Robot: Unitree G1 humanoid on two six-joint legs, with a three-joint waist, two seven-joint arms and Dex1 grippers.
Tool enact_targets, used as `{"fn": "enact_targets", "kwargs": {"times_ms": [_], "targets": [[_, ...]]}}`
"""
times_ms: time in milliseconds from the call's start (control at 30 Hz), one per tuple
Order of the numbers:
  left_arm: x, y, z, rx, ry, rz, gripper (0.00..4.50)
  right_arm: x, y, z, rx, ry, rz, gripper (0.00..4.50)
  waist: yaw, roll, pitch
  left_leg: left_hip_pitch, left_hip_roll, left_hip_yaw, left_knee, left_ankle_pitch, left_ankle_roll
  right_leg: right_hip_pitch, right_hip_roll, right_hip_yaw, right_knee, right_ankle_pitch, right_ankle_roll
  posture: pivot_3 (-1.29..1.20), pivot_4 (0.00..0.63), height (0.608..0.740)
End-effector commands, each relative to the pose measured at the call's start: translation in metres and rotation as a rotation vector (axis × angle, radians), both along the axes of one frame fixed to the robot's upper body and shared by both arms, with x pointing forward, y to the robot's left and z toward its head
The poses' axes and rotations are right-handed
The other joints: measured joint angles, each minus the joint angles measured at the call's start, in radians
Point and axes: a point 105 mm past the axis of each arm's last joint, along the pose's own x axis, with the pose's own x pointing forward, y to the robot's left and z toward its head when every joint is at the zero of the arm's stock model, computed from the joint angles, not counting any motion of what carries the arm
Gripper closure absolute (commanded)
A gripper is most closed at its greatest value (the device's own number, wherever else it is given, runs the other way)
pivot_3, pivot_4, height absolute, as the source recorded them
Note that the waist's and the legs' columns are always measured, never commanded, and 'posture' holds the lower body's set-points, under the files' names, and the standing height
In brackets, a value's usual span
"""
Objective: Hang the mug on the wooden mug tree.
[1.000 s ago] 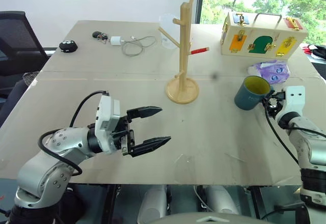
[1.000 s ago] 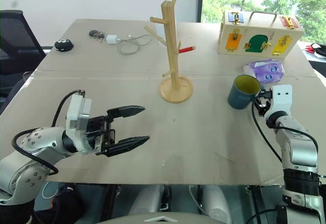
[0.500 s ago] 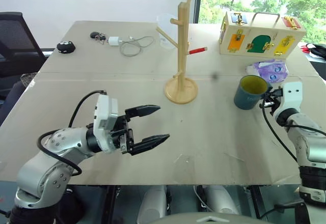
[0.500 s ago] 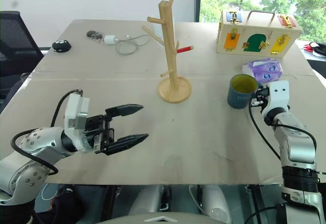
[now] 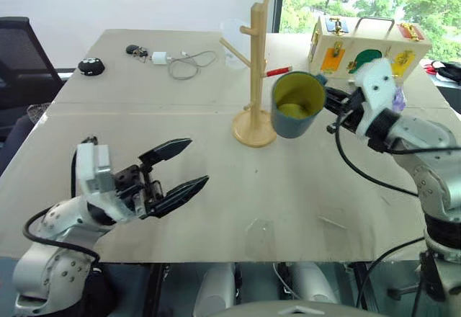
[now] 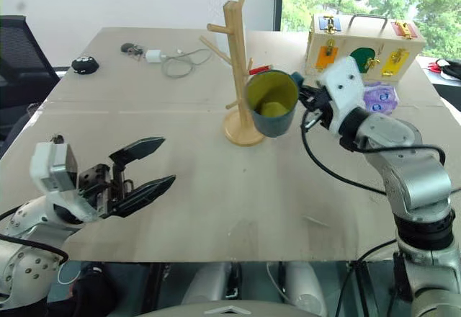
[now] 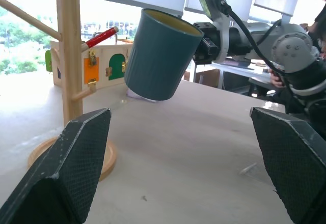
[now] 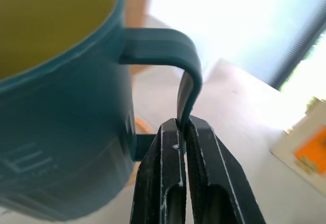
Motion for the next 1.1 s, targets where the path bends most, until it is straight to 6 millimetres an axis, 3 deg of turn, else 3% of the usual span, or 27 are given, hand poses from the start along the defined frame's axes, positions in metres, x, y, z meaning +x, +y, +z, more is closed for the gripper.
{"fn": "enact_targets", "kwargs": {"times_ms": [33, 333, 533, 1100], "targets": [[-0.005, -0.003, 0.015, -0.009, -0.029, -0.008, 0.0, 0.005, 0.006, 0.014, -0.017, 0.004, 0.07, 4.47, 0.0, 0.0, 0.0, 0.0, 0.0, 0.0, 0.0, 0.0, 0.0, 0.0, 0.0, 0.0, 0.0, 0.0, 0.0, 0.0, 0.15, 0.74], [-0.003, -0.025, 0.03, -0.033, -0.039, -0.001, 0.0, 0.029, 0.01, 0.019, -0.07, 0.033, 0.182, 4.47, -0.002, 0.0, 0.0, 0.0, 0.0, 0.0, 0.0, 0.0, 0.0, 0.0, 0.0, 0.0, 0.0, 0.002, 0.003, 0.0, 0.15, 0.74], [-0.004, -0.029, 0.034, -0.037, -0.041, 0.018, 0.0, 0.041, 0.019, 0.022, -0.101, 0.017, 0.227, 4.47, -0.004, 0.0, 0.0, 0.0, 0.0, 0.0, 0.0, 0.0, 0.0, 0.0, 0.001, 0.001, 0.0, 0.002, 0.003, 0.0, 0.15, 0.74], [-0.016, 0.007, 0.023, -0.018, -0.018, 0.109, 0.0, 0.057, 0.047, 0.027, -0.143, 0.001, 0.33, 4.47, -0.004, 0.001, 0.001, -0.001, 0.0, 0.001, -0.001, 0.003, -0.005, 0.0, 0.0, 0.0, 0.0, 0.001, 0.001, 0.0, 0.15, 0.74]]}}
